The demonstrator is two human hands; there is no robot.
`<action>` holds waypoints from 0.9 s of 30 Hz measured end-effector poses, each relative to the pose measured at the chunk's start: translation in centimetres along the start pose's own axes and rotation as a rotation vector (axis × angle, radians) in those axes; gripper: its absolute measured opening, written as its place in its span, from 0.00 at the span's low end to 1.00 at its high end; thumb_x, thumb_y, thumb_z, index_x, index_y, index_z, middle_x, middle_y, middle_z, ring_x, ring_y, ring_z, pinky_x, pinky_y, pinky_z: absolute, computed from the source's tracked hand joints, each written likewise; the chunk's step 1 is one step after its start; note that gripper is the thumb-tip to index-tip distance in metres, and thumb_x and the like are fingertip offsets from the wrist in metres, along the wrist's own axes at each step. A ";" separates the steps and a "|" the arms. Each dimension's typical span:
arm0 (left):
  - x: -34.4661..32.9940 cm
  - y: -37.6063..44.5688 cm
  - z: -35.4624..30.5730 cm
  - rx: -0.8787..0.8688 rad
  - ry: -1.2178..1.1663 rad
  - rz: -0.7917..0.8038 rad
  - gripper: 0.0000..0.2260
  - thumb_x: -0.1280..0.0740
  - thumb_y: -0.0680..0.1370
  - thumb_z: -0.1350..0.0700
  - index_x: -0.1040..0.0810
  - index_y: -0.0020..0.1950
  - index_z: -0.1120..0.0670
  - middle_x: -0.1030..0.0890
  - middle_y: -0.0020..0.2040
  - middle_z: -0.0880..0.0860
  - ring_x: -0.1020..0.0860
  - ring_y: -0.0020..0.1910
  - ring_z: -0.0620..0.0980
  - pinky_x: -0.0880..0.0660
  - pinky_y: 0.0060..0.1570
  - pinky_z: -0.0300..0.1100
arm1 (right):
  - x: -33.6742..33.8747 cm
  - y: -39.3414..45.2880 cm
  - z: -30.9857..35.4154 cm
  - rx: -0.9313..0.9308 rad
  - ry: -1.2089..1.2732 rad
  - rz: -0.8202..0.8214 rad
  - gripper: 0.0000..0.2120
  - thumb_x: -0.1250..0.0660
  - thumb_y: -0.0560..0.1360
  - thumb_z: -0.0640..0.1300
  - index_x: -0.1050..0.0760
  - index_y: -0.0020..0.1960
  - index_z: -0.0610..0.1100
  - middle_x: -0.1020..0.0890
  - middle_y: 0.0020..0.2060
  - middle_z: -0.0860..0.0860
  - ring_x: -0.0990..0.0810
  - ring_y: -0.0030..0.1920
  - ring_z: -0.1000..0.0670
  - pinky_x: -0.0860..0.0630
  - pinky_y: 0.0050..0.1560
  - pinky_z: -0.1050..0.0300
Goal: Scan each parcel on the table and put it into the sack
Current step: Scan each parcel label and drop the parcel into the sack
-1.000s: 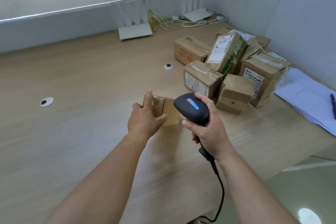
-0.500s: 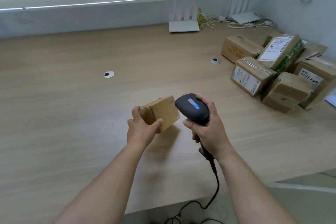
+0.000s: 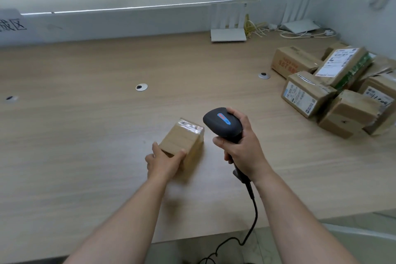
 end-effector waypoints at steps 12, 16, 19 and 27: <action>-1.5 0.3 -4.4 -0.292 0.403 0.185 0.40 0.32 0.64 0.37 0.38 0.74 0.44 0.31 0.64 0.53 0.29 0.60 0.54 0.29 0.53 0.45 | 1.4 0.2 0.8 0.022 -0.015 -0.005 0.33 0.27 0.72 0.34 0.33 0.63 0.65 0.22 0.53 0.53 0.27 0.26 0.54 0.28 0.27 0.60; -0.3 0.8 -4.8 -0.265 0.265 0.184 0.31 0.35 0.70 0.41 0.33 0.73 0.45 0.24 0.64 0.50 0.25 0.58 0.51 0.27 0.54 0.45 | 1.7 0.4 0.5 0.015 -0.023 -0.007 0.33 0.26 0.71 0.34 0.33 0.63 0.66 0.21 0.53 0.53 0.27 0.26 0.51 0.28 0.27 0.59; 1.1 1.5 -5.6 -0.308 0.282 0.081 0.24 0.42 0.76 0.48 0.35 0.73 0.42 0.23 0.64 0.49 0.25 0.60 0.52 0.28 0.59 0.46 | 1.9 0.7 0.2 -0.001 -0.022 -0.004 0.33 0.27 0.71 0.35 0.32 0.63 0.67 0.21 0.53 0.53 0.27 0.26 0.49 0.28 0.28 0.59; 0.6 1.6 -6.4 -0.360 0.719 0.011 0.31 0.36 0.73 0.34 0.39 0.73 0.40 0.33 0.67 0.53 0.36 0.67 0.54 0.31 0.59 0.48 | 1.9 1.0 -0.1 -0.011 -0.044 0.011 0.34 0.27 0.72 0.35 0.33 0.63 0.68 0.22 0.53 0.52 0.27 0.27 0.50 0.27 0.29 0.59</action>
Point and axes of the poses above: each hand's wrist, its own y-axis towards the middle knuckle, its own x-axis out of the back of the hand, z = x × y, the point moved 8 cm from there along y, towards the middle knuckle
